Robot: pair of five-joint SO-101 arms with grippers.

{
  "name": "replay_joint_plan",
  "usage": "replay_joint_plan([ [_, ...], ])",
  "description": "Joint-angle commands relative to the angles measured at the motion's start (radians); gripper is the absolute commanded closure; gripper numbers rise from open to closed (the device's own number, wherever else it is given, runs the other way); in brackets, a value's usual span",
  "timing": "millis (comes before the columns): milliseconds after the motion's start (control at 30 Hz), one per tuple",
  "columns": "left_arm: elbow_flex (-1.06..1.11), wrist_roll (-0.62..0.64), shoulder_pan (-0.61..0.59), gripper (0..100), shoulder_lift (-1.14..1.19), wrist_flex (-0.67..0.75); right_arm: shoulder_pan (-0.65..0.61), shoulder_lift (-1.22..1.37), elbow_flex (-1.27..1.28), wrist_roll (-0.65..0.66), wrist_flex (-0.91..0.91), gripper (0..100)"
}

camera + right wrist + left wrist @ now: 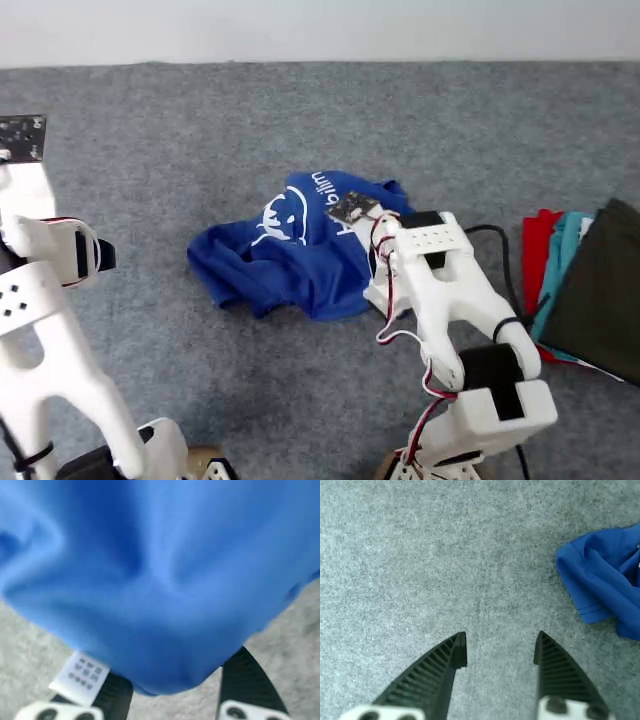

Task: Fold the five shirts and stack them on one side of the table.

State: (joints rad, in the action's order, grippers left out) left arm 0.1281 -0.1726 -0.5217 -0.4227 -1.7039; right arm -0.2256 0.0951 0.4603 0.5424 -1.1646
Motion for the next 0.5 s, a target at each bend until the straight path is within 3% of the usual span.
replay_joint_plan([
  [0, -0.004, -0.002, 0.008, 78, -0.028, 0.023, 0.012, 0.031, -0.068, -0.032, 0.008, 77.2],
  [200, -0.004, -0.002, 0.008, 78, -0.023, 0.023, 0.013, 0.102, -0.071, -0.110, 0.085, 77.4],
  [400, -0.002, -0.002, 0.008, 78, -0.023, 0.023, 0.051, 0.117, -0.081, -0.109, 0.053, 96.7],
  [467, -0.002, -0.002, 0.008, 78, -0.023, 0.023, 0.082, 0.108, -0.120, -0.091, -0.012, 98.0],
])
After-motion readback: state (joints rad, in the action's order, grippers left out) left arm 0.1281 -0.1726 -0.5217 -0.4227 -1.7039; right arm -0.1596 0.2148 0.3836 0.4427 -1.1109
